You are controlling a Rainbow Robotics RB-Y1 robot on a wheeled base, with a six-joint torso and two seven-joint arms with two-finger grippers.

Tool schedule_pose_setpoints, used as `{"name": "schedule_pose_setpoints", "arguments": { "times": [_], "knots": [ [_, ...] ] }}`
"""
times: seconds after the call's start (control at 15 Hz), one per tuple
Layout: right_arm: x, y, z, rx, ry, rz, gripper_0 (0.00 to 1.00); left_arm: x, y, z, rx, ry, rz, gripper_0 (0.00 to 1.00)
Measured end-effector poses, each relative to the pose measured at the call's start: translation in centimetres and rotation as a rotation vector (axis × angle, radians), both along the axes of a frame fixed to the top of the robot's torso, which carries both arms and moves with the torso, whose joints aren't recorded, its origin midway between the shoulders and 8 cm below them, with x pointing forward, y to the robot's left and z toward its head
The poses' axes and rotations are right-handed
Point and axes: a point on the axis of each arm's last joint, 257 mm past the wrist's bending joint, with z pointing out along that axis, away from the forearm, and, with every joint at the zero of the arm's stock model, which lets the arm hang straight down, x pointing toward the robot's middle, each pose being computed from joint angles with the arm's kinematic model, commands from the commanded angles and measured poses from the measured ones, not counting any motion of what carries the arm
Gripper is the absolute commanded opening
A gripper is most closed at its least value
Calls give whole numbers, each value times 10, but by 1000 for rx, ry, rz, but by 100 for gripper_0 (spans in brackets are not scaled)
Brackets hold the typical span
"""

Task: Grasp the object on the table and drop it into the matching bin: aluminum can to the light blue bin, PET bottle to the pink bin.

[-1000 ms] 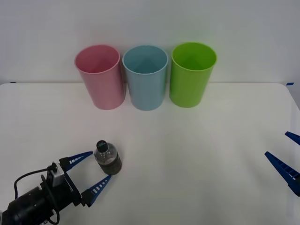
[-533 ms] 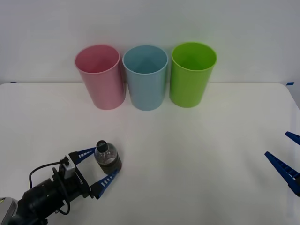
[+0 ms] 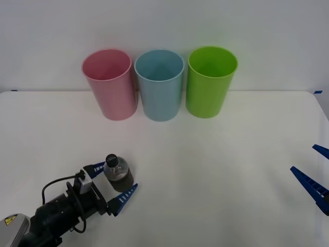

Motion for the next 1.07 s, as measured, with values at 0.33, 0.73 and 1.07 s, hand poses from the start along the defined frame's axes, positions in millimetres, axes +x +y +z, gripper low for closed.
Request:
{"name": "schedule_pose_setpoints", "arguments": {
  "times": [0.33,0.73,1.07],
  "knots": [
    [0,0,0,0,0,0,100,-1,-1,0,8,-8,-4,0],
    [0,0,0,0,0,0,100,1,2,0,10,-12,5,0],
    [0,0,0,0,0,0,100,5,23,9,-2,-15,30,0]
  ]
}}
